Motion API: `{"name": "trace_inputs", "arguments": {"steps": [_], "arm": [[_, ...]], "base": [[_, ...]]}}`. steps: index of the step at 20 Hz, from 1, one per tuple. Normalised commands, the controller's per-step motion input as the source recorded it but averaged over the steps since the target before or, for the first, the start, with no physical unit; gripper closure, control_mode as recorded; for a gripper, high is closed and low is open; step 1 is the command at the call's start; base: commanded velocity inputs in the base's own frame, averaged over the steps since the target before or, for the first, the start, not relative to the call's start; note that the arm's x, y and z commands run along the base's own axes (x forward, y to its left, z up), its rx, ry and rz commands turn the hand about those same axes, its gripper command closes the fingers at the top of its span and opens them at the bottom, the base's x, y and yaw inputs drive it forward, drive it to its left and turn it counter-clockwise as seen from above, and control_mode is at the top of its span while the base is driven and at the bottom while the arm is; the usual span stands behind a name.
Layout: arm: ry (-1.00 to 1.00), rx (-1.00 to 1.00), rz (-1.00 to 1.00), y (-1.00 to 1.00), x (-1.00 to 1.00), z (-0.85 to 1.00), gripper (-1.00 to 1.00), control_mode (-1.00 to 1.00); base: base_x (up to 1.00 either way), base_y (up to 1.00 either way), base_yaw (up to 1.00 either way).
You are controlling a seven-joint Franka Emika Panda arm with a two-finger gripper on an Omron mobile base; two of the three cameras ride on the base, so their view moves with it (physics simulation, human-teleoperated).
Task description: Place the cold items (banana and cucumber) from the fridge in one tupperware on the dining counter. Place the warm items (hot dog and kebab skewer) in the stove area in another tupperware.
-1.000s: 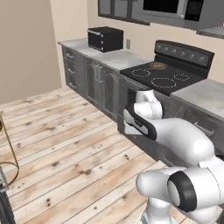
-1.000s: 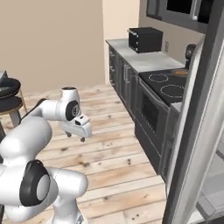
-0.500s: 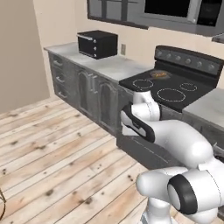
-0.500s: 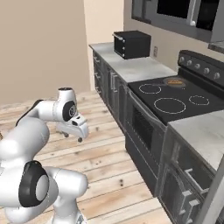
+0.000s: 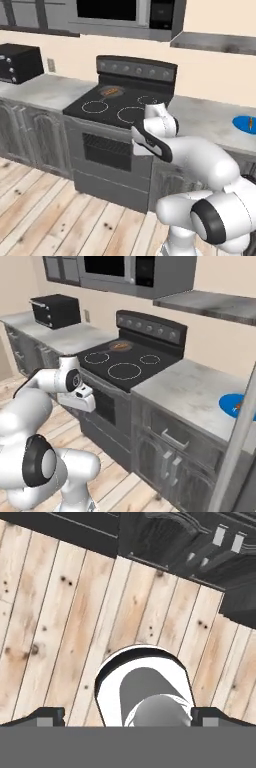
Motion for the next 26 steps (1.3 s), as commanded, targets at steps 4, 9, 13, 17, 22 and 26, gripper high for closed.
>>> {"name": "trace_inputs", "arguments": {"steps": [4,9,13,17,22,26], "arm": [[0.0,0.0,0.0,0.0,0.0,0.0,-1.0,1.0],[0.0,0.0,0.0,0.0,0.0,0.0,-1.0,1.0],[0.0,0.0,0.0,0.0,0.0,0.0,-1.0,1.0],[0.0,0.0,0.0,0.0,0.0,0.0,-1.0,1.0],[0.0,0.0,0.0,0.0,0.0,0.0,-1.0,1.0],[0.0,0.0,0.0,0.0,0.0,0.0,-1.0,1.0]], "base": [[0.15,0.06,-0.92],[0.47,0.26,-0.78],[0.5,0.39,-0.8],[0.23,0.52,-0.54],[0.56,0.01,-0.21],[0.94,0.11,-0.01]]}}
